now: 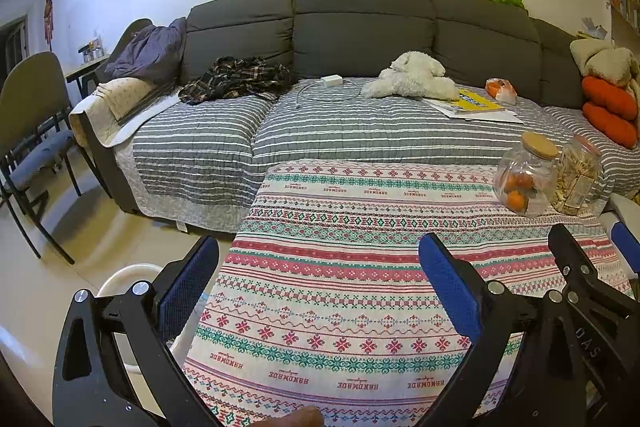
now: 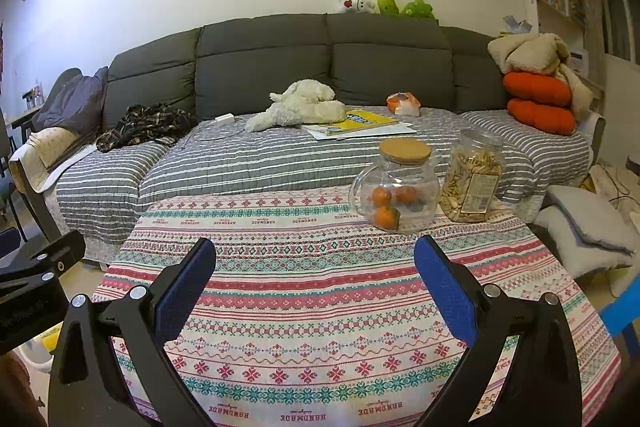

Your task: Collect trash

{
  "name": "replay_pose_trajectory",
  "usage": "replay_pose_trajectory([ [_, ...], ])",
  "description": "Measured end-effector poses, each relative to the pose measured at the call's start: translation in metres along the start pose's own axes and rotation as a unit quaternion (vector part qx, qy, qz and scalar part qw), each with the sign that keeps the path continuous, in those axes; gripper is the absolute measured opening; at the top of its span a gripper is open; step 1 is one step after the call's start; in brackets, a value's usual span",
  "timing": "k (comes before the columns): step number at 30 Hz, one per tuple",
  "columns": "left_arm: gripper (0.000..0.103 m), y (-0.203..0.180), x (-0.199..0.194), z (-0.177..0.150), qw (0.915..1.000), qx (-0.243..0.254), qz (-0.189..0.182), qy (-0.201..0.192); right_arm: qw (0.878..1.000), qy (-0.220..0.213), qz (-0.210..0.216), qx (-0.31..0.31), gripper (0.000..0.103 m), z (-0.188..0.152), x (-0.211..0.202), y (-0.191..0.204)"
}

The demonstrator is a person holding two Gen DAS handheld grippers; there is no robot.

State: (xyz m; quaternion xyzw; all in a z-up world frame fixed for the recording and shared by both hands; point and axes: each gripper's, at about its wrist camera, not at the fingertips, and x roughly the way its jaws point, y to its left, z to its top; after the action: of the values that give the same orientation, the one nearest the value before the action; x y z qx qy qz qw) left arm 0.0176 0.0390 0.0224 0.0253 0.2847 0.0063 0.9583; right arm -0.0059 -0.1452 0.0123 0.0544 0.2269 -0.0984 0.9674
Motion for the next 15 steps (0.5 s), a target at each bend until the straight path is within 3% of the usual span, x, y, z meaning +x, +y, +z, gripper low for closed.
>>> replay_pose_trajectory([
  [11,0.095,-0.0006,-0.0005,0.0000,0.9999,0.009,0.004,-0.002,1.000,0.006,0.002,0.004,0.097,0.0000,0.0021,-0.0025],
  [15,0.088,-0.0020,-0.0015,-0.0017,0.9997,0.020,0.005,-0.008,1.000,0.011,0.003,0.012,0.097,0.0004,0.0042,-0.0052],
])
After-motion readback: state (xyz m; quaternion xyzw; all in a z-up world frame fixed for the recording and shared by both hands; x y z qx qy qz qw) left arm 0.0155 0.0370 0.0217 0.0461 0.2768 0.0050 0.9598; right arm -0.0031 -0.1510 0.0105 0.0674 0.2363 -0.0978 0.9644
